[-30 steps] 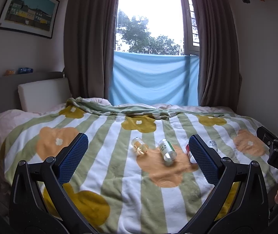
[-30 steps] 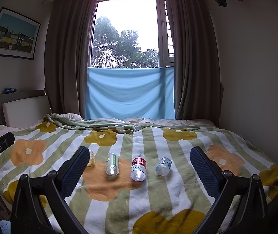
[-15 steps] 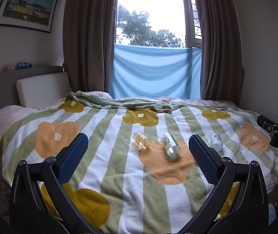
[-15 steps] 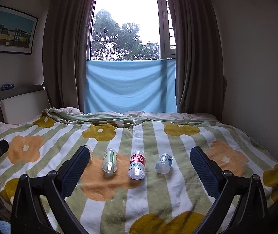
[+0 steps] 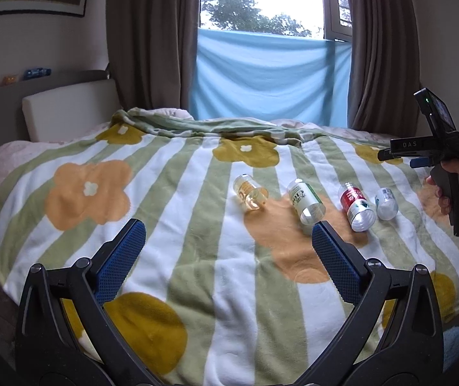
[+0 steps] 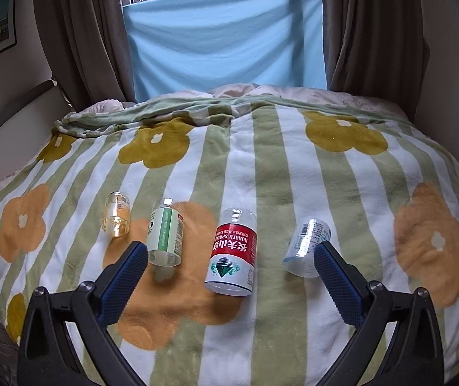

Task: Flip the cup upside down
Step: 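Move the right tool to the red-labelled water bottle and close around it, then lift the red-labelled bottle with the right tool toward the left tool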

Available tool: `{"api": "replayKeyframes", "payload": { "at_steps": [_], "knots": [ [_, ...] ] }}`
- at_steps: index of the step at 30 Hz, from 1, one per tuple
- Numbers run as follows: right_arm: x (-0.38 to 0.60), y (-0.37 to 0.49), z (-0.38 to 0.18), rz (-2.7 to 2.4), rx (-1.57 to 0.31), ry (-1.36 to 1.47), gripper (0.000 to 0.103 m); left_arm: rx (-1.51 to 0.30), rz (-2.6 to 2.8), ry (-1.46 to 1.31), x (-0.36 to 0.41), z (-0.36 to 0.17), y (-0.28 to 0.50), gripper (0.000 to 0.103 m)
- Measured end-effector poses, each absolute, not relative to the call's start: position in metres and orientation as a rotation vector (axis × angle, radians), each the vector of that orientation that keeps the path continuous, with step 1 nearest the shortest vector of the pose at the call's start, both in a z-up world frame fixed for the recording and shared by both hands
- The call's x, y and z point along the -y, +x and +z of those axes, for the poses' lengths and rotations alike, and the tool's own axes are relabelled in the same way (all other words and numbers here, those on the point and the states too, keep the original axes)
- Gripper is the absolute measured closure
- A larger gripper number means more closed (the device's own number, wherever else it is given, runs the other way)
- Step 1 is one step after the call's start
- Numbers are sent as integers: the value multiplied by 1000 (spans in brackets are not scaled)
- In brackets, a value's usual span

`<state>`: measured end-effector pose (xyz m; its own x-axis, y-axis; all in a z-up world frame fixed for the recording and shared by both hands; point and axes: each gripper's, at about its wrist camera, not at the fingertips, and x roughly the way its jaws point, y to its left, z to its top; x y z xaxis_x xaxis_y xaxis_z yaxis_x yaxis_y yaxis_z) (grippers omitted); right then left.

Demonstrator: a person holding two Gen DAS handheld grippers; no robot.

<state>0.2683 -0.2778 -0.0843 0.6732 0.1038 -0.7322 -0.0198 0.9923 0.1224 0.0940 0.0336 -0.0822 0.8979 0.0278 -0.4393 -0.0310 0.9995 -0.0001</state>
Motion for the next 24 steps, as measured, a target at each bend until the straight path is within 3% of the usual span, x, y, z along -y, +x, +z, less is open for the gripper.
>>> {"api": "replayKeyframes", "payload": {
  "at_steps": [9, 14, 19, 22, 24],
  "knots": [
    [277, 389, -165, 30, -1173, 168, 0, -550, 49, 39, -35, -118, 127, 0],
    [274, 413, -196, 26, -1264, 160, 19, -581, 36, 41, -33, -130, 135, 0],
    [272, 420, -213, 16, -1303, 138, 28, -610, 28, 47, -31, -138, 143, 0],
    [272, 419, -221, 21, -1321, 130, 44, -630, 21, 42, -32, -142, 147, 0],
    [272, 418, -222, 24, -1314, 134, 44, -639, 20, 42, -32, -144, 148, 0]
  ]
}}
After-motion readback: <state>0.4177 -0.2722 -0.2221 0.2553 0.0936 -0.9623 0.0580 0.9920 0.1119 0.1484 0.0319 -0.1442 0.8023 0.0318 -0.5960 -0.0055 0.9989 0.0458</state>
